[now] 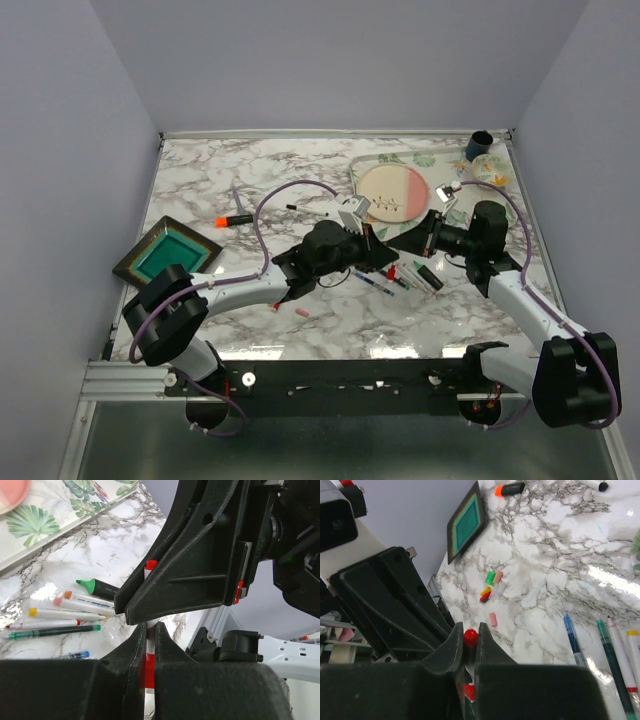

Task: Open the pen caps

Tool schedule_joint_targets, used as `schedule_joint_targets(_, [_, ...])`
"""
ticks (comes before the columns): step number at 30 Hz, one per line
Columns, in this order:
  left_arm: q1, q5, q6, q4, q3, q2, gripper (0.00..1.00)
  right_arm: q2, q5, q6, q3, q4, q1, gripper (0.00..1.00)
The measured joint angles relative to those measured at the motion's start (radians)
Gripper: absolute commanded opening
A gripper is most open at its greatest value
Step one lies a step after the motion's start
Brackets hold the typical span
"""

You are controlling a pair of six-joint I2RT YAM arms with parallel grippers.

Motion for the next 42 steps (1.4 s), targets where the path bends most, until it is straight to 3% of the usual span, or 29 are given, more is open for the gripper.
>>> schedule_joint_targets(1, [-0.002, -0.003, -0.001, 0.004, 0.002, 0.004, 0.12, 0.003, -0.005, 0.005, -0.002, 0.017, 0.003, 0.01])
schedule_joint_targets(3, [-0.003, -0.005, -0.005, 0.004, 0.005, 0.008, 0.32, 0.006, -0.01, 0.0, -0.006, 0.033, 0.002, 0.01])
schedule_joint_targets(4, [-0.003, -0.005, -0.005, 0.004, 0.006, 0.008, 0.52, 0.007, -0.011, -0.005, -0.006, 0.038, 0.002, 0.01])
schedule_joint_targets(6, [-0.003, -0.005, -0.004, 0.005, 0.006, 0.008, 0.73, 0.004, -0.015, -0.018, -0.006, 0.043, 0.003, 0.01])
schedule_joint_targets(9, [-0.005, -0.006, 0.008, -0.001, 0.005, 0.007, 0.84, -0.013, -0.016, -0.038, -0.006, 0.042, 0.003, 0.01])
schedule_joint_targets(11, [-0.006, -0.005, 0.024, -0.002, -0.014, -0.008, 0.84, -0.031, -0.016, -0.051, -0.006, 0.042, 0.003, 0.01])
schedule_joint_targets(15, [-0.006, -0.002, 0.047, -0.009, -0.069, -0.049, 0.82, -0.039, -0.016, -0.065, -0.005, 0.041, 0.001, 0.01])
schedule_joint_targets(24, [-0.008, 0.048, 0.046, 0.011, -0.088, -0.027, 0.6, -0.039, -0.016, -0.081, -0.005, 0.038, 0.0, 0.01])
schedule_joint_targets(27, [-0.014, 0.068, 0.039, 0.01, -0.073, 0.006, 0.47, -0.039, -0.016, -0.084, -0.005, 0.037, 0.0, 0.0])
schedule_joint_targets(31, [-0.02, 0.1, 0.032, 0.016, -0.039, 0.046, 0.0, -0.038, -0.011, -0.096, -0.005, 0.037, -0.004, 0.01])
schedule_joint_targets(42, [-0.018, 0.092, 0.0, 0.113, -0.069, 0.047, 0.0, 0.023, 0.038, -0.137, 0.106, -0.105, -0.008, 0.0])
